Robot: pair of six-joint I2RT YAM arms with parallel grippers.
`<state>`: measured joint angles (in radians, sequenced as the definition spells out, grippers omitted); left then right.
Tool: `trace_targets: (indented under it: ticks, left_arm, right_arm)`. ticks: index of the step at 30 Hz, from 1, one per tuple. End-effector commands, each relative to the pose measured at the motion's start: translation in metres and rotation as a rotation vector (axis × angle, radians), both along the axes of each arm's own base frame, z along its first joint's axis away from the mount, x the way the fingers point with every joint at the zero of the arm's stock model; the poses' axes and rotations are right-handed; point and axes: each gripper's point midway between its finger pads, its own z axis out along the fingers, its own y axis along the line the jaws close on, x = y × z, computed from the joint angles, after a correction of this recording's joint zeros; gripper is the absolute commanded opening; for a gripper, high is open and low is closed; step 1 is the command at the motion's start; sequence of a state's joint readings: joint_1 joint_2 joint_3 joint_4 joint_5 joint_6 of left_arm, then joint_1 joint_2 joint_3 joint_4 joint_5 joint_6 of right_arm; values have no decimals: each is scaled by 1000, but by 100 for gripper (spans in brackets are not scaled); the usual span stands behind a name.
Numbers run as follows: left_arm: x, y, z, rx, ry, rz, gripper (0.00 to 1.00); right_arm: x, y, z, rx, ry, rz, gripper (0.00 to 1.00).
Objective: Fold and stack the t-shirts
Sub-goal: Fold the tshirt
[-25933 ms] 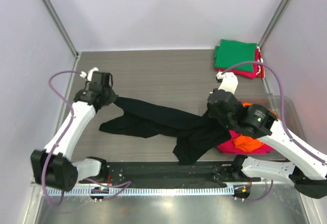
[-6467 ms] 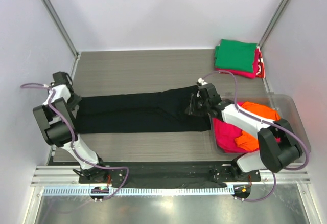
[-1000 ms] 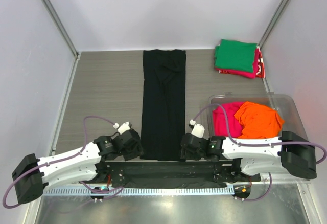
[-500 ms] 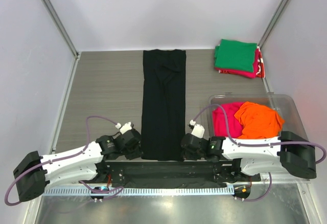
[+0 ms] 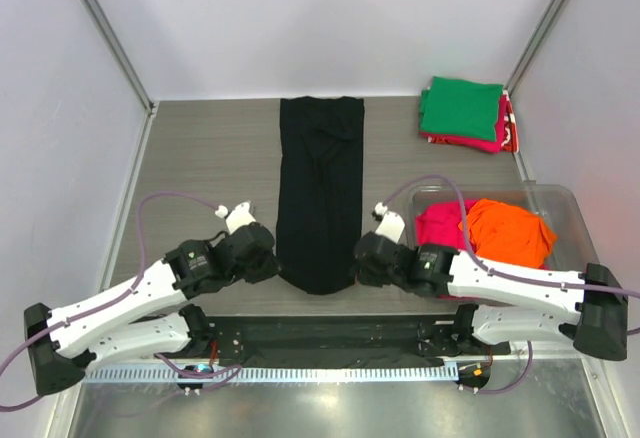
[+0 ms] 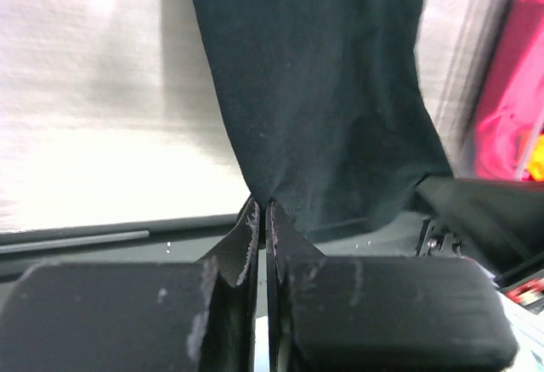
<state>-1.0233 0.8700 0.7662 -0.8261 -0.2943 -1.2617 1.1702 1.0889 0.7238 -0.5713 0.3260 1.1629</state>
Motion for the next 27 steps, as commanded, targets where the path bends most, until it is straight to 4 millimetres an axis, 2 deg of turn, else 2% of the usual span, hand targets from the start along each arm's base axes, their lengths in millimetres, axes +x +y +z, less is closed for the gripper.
trace_targets:
  ticks: [1, 2, 3, 4, 5, 6, 7, 8, 9, 11, 12, 13, 14, 15, 16, 17, 18, 19, 20, 23, 24, 25, 26, 27]
  left_arm:
    - [20, 18, 23, 141, -97, 24, 0]
    - [26, 20, 27, 159, -107, 30, 0]
    - [31, 20, 26, 200, -111, 12, 0]
    - [38, 16, 39, 190, -132, 11, 0]
    - [48, 18, 43, 198, -135, 32, 0]
    - [55, 18, 42, 231, -134, 12, 0]
    - [68, 19, 51, 219, -147, 36, 0]
    - [75, 14, 54, 197, -146, 30, 0]
    - [82, 13, 57, 196, -149, 25, 0]
    - [104, 12, 62, 190, -148, 29, 0]
    - [112, 11, 62, 195, -144, 31, 0]
    - [121, 9, 69, 183, -158, 32, 0]
    - [134, 11, 64, 204, -148, 35, 0]
    - [139, 7, 63, 197, -140, 24, 0]
    - [148, 4, 70, 188, -157, 21, 0]
    - [160, 4, 61, 211, -138, 19, 0]
    - [165, 2, 61, 212, -132, 12, 0]
    - [176, 2, 67, 208, -142, 19, 0]
    - [183, 0, 56, 232, -118, 7, 0]
    - [204, 1, 57, 230, -119, 16, 0]
    - [211, 0, 48, 243, -98, 8, 0]
    - [219, 3, 50, 234, -100, 17, 0]
    - [224, 2, 48, 231, -96, 17, 0]
    - [230, 2, 40, 239, -80, 9, 0]
  right_arm:
    - [36, -12, 28, -46, -85, -41, 1]
    - [44, -14, 32, -65, -100, -27, 1]
    - [60, -16, 45, -52, -120, -58, 1]
    - [68, -16, 45, -71, -121, -58, 1]
    - [75, -18, 48, -94, -137, -38, 1]
    - [90, -19, 61, -83, -153, -65, 1]
    - [99, -20, 59, -108, -150, -63, 1]
    - [106, -20, 61, -112, -147, -61, 1]
    - [116, -18, 72, -111, -170, -49, 1]
    - [136, -24, 69, -139, -156, -69, 1]
    - [145, -21, 79, -135, -176, -54, 1]
    - [153, -22, 78, -143, -174, -56, 1]
    - [163, -25, 74, -162, -164, -63, 1]
    - [174, -24, 82, -157, -178, -67, 1]
    - [179, -24, 81, -164, -175, -54, 1]
    - [189, -28, 83, -166, -175, -66, 1]
    - [198, -25, 82, -167, -172, -66, 1]
    - [203, -24, 83, -174, -175, -53, 1]
    - [211, -29, 81, -180, -169, -66, 1]
    - [228, -27, 77, -186, -159, -58, 1]
    - [235, -29, 80, -183, -164, -66, 1]
    - [240, -28, 73, -191, -150, -62, 1]
    - [246, -26, 76, -186, -160, -58, 1]
    - [251, -29, 73, -190, -154, -61, 1]
